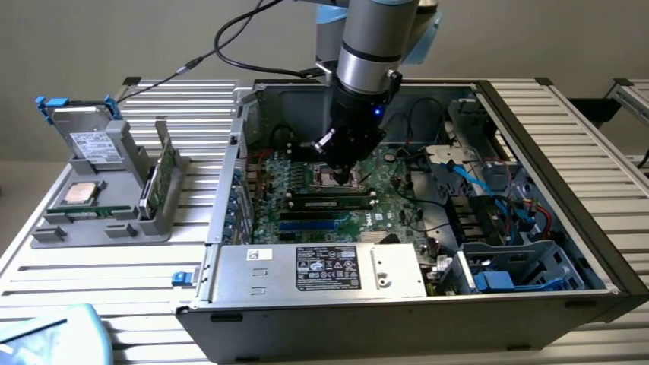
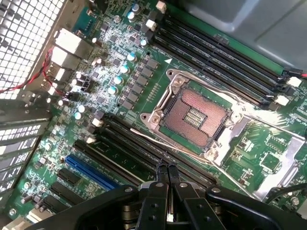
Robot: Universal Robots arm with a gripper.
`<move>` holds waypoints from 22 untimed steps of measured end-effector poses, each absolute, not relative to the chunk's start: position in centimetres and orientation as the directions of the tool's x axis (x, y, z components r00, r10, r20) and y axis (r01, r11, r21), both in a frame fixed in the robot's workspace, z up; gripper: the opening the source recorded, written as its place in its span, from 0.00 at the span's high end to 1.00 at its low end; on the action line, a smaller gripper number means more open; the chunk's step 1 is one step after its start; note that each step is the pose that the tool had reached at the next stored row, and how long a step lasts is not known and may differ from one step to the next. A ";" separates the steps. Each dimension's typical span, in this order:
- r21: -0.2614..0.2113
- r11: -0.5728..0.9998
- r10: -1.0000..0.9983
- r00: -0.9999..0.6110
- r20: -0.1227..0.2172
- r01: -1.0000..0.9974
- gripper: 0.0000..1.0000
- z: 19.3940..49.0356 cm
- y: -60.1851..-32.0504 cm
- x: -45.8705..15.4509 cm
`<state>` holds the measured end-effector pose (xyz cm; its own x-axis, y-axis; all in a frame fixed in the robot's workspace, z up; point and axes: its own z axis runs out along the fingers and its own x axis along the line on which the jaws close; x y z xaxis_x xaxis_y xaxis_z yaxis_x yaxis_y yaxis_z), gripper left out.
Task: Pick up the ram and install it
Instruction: 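Press down the ram until it locks into place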
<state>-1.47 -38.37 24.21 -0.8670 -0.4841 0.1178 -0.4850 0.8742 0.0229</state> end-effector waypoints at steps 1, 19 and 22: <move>0.023 0.878 -0.477 -0.871 0.118 -0.477 0.90 24.2 -38.4 -1.5; 0.022 0.951 -0.310 -0.944 0.117 -0.309 0.90 24.2 -38.4 -1.5; 0.022 0.961 -0.275 -0.954 0.117 -0.274 0.90 24.2 -38.4 -1.5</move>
<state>-1.51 -38.37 24.21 -0.9543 -0.2749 0.1169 -0.2742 0.9614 0.0224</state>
